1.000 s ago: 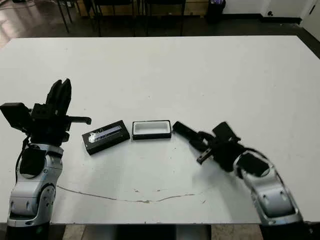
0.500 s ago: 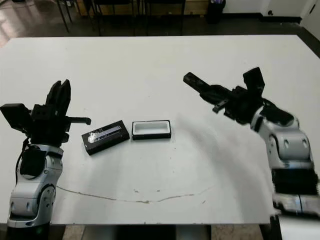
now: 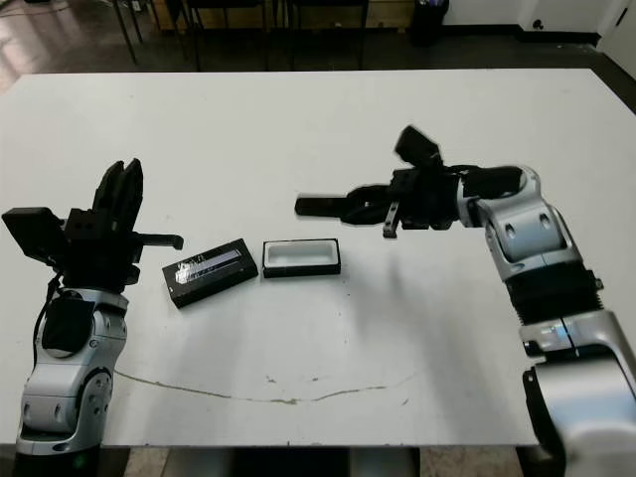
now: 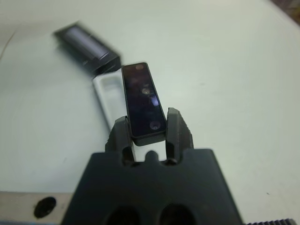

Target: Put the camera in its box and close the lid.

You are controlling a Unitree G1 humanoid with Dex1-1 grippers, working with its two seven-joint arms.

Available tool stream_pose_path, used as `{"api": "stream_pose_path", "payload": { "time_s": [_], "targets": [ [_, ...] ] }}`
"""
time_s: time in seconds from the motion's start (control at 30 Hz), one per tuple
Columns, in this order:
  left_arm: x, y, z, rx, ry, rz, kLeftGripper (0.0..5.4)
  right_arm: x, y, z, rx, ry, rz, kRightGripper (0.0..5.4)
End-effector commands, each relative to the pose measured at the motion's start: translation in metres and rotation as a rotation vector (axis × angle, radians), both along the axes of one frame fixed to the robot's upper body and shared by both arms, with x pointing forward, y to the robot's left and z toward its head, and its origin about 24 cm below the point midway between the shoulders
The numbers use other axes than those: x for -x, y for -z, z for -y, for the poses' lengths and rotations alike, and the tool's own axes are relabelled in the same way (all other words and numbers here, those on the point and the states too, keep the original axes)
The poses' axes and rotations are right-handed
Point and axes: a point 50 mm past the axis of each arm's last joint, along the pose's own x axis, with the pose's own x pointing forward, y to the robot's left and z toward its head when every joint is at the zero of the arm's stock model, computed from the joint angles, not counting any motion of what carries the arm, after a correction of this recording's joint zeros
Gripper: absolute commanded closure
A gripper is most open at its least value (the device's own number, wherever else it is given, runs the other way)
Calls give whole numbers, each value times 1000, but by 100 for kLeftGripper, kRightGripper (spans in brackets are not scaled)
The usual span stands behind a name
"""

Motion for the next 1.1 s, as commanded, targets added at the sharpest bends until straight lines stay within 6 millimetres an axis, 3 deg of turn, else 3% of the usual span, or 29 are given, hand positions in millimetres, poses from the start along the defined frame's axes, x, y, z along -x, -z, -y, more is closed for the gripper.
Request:
{"api": "stream_pose_path", "payload": {
  "time_s": [0.03, 1.1],
  "targets": [
    [1, 7, -2, -5, -20, -32, 540, -4, 5, -1, 34, -62, -73, 540],
    [0, 6, -1, -14, -25, -34, 540, -1, 14, -17, 48, -108, -7, 540]
  ]
}}
